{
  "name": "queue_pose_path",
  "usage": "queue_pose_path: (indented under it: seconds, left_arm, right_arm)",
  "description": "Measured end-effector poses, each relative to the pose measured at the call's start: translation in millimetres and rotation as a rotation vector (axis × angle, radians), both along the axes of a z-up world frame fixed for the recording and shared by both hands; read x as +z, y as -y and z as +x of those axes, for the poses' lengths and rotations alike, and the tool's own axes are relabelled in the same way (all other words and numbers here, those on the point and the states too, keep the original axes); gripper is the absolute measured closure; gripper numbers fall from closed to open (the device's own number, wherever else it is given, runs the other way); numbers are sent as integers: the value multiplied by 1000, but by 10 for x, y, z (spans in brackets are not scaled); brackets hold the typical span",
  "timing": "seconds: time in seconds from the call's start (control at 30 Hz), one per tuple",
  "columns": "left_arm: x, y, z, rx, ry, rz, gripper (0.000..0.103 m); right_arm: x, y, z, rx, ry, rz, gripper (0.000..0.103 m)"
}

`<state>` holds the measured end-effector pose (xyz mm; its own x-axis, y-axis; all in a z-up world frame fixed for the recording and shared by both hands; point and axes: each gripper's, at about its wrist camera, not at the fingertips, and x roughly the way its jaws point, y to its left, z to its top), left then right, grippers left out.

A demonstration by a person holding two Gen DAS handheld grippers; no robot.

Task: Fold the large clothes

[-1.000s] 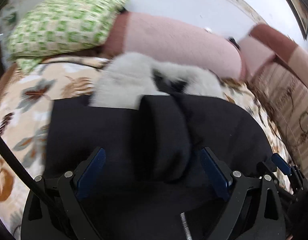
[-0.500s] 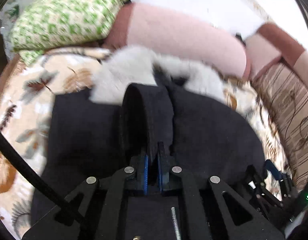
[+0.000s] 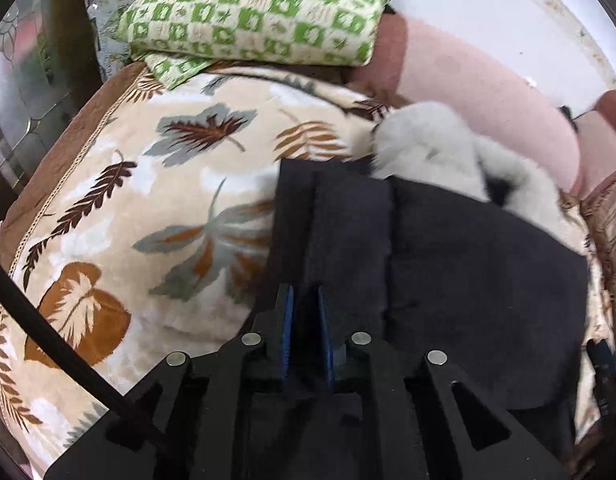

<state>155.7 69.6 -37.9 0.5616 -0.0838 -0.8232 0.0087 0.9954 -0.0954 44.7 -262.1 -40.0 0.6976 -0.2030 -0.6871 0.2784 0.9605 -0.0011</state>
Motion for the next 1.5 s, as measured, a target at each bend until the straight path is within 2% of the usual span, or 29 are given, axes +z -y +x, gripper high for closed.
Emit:
queue_pose_path:
  seconds: [0.1, 0.13, 0.2, 0.27, 0.33, 0.37, 0.47, 0.57, 0.6, 0.67, 0.73, 0.83, 0.93, 0.97, 1.1, 1.2, 1.37, 1.5]
  left_arm:
    - [-185, 3, 26, 77, -2, 192, 96]
    - [-277, -47, 60, 92, -30, 196, 96]
    - [-387, -202, 86, 115, -81, 146, 96]
    - [-357, -345, 31, 136, -75, 85, 96]
    - [-232, -436, -73, 153, -40, 67, 92]
    - [-175, -443, -109, 151, -25, 66, 86]
    - [66, -414, -258, 140, 47, 69, 60]
    - [299, -257, -338, 103, 124, 63, 54]
    - [353, -157, -336, 70, 139, 60, 44]
    - [391, 38, -248, 20, 145, 87, 36]
    - [346, 232, -93, -5, 135, 134, 36]
    - [94, 400, 323, 14, 56, 214, 36]
    - [-224, 413, 612, 31, -43, 218, 32]
    - [-292, 418, 654, 39, -53, 215, 30]
    - [-399, 474, 654, 77, -9, 282, 14]
    - [-307, 455, 563, 73, 15, 290, 14]
    - [71, 265, 176, 70, 97, 205, 17]
    - [-110, 212, 146, 67, 46, 267, 17]
  right_arm:
    - [-97, -57, 130, 8, -24, -7, 39]
    - [-150, -77, 189, 15, -41, -4, 39]
    - [-271, -108, 293, 22, -74, 6, 39]
    - [-371, -146, 382, 26, -105, -14, 39]
    - [-402, -163, 412, 36, -109, -13, 37]
    - [-407, -171, 429, 48, -110, 0, 37]
    - [-418, -206, 461, 101, -97, 70, 37]
    - [-421, -309, 479, 122, -87, 64, 37]
    - [-422, -332, 473, 124, -88, 56, 37]
    - [-420, -362, 459, 125, -86, 41, 37]
    - [-425, -338, 452, 126, -86, 53, 37]
    - [-422, -307, 428, 133, -84, 60, 37]
    - [-418, -306, 430, 136, -82, 53, 35]
    - [-420, -308, 433, 137, -83, 50, 35]
    - [-433, -333, 472, 134, -87, 25, 35]
    - [-376, -324, 447, 124, -65, 21, 35]
    - [-158, -377, 273, 112, 16, 28, 35]
    - [-261, -553, 288, 158, -31, 16, 35]
